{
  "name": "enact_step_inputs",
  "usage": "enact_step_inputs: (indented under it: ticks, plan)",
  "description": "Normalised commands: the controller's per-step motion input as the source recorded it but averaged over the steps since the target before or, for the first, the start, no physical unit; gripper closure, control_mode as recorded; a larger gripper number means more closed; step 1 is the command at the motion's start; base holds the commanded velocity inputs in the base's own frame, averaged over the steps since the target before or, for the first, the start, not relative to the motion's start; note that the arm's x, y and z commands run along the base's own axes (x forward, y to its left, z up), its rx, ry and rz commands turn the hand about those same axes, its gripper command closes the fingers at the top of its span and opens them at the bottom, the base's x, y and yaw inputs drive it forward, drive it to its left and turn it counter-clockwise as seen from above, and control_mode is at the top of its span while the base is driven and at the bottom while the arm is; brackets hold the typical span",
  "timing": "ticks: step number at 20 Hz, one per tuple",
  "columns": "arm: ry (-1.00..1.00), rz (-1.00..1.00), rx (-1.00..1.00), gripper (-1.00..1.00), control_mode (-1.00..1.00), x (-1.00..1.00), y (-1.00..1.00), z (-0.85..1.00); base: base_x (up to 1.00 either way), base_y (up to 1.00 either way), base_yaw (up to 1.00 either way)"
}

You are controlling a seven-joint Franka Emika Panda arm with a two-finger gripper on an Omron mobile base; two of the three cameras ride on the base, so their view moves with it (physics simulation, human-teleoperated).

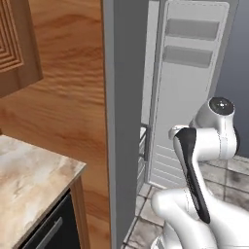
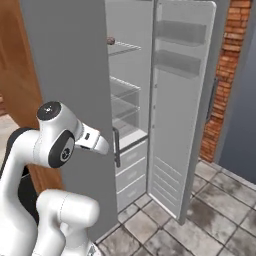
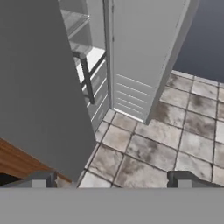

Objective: Pick the egg and butter from the fridge and place them by the bowl for mixing.

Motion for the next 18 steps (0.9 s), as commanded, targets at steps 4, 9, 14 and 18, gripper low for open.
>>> enact_step_inputs:
  ticks: [4, 9, 14, 18]
  plan:
    - [0.00, 0.00, 0.00, -1.00, 1.00, 0.00, 0.00, 0.00, 0.14, -0.42, 0.40]
    - [0.00, 0.00, 0.00, -1.00, 1.00, 0.00, 0.00, 0.00, 0.33, -0.44, 0.29]
    - [0.00, 0.00, 0.00, -1.00, 1.00, 0.00, 0.00, 0.00, 0.40, -0.46, 0.23]
    - [0.00, 0.00, 0.00, -1.00, 1.00, 0.00, 0.00, 0.00, 0.28, -0.53, 0.22]
